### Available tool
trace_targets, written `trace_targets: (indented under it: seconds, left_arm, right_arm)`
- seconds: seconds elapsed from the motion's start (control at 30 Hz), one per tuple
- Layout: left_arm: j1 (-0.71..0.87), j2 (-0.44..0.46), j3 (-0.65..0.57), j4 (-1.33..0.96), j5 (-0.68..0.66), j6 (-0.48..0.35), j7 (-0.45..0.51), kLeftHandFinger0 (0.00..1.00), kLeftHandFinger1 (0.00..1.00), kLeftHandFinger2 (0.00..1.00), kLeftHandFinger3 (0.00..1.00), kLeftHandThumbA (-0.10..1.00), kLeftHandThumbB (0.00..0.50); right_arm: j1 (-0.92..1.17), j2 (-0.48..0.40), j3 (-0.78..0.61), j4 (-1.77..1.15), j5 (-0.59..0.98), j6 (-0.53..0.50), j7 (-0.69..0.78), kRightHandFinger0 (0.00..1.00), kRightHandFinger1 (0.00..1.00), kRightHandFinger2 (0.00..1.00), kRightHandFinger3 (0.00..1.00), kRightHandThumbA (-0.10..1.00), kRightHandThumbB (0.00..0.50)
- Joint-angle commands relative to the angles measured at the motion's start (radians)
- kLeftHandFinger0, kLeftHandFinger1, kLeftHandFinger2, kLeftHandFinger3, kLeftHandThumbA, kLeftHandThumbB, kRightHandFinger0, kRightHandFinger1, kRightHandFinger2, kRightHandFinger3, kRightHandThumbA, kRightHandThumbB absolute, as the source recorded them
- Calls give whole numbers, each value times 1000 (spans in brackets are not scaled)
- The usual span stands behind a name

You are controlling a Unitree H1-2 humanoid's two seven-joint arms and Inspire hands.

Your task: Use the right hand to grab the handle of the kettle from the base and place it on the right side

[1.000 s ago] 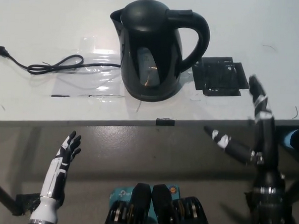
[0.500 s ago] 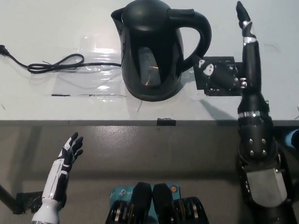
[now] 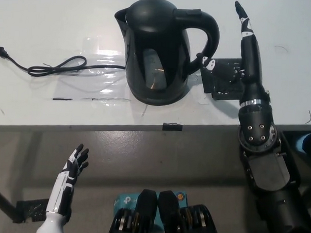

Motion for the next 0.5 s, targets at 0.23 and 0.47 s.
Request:
trace_targets:
  seconds: [0.23,0.47]
  left_arm:
    - [-16,10,-1,-4,-5,-37,-3,1000,1000,1000,1000,1000,500]
    - [-15,10,6,-6,-18,-37,-6,1000,1000,1000,1000,1000,500]
  right_arm:
    - [-136,-21,8,63,-18,10,-53,1000,1000,1000,1000,943,250]
    - [-172,-11,14,112,-15,12,-63,1000,1000,1000,1000,925,255]
